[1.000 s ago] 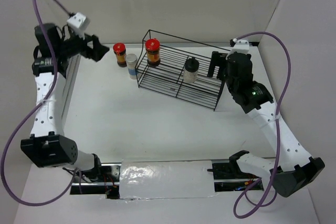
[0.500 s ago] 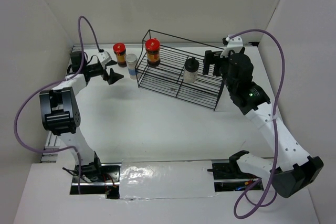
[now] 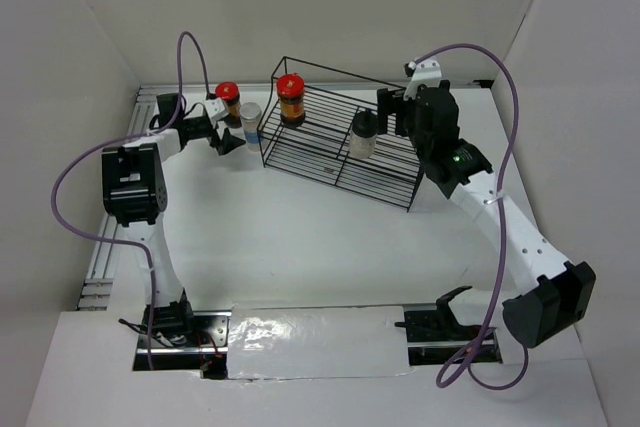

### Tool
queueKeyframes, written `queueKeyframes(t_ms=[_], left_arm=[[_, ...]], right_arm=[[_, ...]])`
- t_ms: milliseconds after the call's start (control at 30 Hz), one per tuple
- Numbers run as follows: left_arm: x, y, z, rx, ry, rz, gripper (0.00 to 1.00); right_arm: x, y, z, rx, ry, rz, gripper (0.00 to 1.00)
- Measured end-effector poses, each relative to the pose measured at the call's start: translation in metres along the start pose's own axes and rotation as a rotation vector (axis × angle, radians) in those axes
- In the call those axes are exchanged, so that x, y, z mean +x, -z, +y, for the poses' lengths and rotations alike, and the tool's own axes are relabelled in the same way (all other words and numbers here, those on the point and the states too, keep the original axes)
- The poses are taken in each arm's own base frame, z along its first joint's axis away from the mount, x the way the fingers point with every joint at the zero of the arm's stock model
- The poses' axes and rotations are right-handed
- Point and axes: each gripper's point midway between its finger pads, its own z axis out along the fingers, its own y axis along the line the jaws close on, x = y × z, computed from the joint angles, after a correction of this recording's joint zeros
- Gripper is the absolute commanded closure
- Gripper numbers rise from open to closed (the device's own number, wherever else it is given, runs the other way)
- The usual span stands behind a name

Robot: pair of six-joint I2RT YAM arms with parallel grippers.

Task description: Organize the condiment bottles

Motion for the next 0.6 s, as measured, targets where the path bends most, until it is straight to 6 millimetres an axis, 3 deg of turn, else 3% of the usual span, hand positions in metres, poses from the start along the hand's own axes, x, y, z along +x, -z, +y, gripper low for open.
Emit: queueKeyframes(t_ms=[200, 467, 600], left_arm=[[-0.009, -0.016, 0.015, 0.035, -0.039, -0.024, 0.01], [-0.005, -0.049, -0.007, 0.104, -0.076, -0.001, 0.01], [0.001, -0.057, -0.006, 0.12, -0.058, 0.004, 0.03]], right_arm=[[-0.007, -0.013, 0.004, 0.0, 0.016, 0.003, 0.0], [-0.014, -0.017, 0.003, 0.009, 0.019, -0.006, 0.0], [-0.014, -0.017, 0.001, 0.021, 0.02, -0.005, 0.0]])
